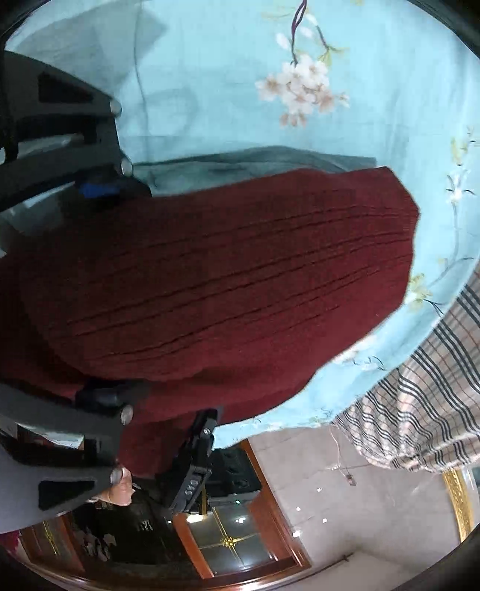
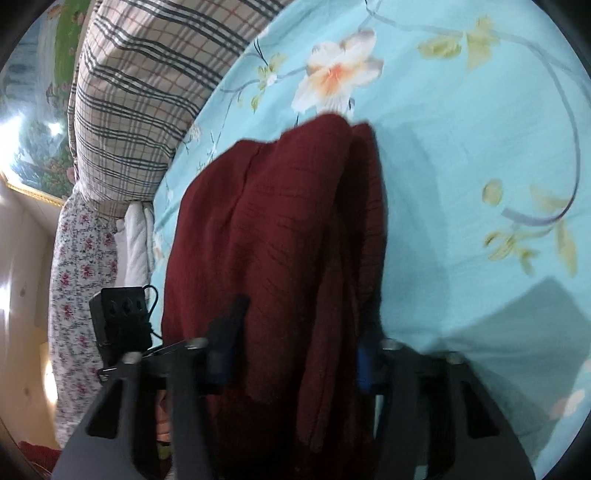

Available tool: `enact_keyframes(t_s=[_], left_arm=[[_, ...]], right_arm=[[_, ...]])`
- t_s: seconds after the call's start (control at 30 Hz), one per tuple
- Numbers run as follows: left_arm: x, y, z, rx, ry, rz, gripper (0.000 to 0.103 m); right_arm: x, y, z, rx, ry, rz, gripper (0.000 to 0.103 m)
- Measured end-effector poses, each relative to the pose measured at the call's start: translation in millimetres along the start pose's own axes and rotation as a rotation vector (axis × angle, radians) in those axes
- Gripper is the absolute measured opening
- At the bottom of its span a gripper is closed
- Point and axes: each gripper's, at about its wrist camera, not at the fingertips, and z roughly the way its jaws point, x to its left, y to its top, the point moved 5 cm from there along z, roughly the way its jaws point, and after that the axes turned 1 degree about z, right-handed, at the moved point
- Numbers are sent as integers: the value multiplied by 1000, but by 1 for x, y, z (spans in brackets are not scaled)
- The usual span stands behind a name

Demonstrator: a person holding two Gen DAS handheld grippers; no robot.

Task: Fold large clothes

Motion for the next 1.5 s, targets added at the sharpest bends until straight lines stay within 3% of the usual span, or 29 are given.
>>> enact_keyframes(t_s=[0.1,0.27,0.47,0.63,0.7,0.77,0.93,1.1,1.23,1.33,1.37,1.4,1.43,1.5], left_arm=[[-8,-1,-19,-33,18,29,58],[-4,-17,-90,-115,67,58,57],[29,-52,-183,-190,159,57,57],[69,-76,-210,-213,213,-1,58],[93,-91,-206,-193,242,-40,59],[107,-101,-197,-192,255,-57,68],[109,-109,-204,-205,279,-57,81],[91,-116,-246,-282,349,23,80],[71,-113,-276,-371,283,87,77],[57,-113,-274,-350,242,149,61],[48,-111,-264,-321,231,183,53],[43,-113,-259,-301,228,207,48],[40,-116,-254,-282,226,232,44],[34,-125,-237,-214,226,290,42]], right_arm=[[11,-9,-6,-30,26,-11,33],[61,-37,-9,-60,114,-76,32],[128,-72,38,-14,215,-173,31],[155,-90,86,52,234,-209,31],[154,-97,102,79,222,-202,31],[145,-103,119,107,184,-184,32],[124,-110,122,91,143,-127,50],[129,-107,99,19,52,-148,50],[145,-94,73,-92,-14,-222,50],[150,-87,83,-73,-20,-225,50],[150,-85,92,-55,-40,-227,46],[150,-84,102,-34,-59,-236,22],[150,-85,106,-25,-79,-244,11],[156,-84,102,-58,-85,-261,8]])
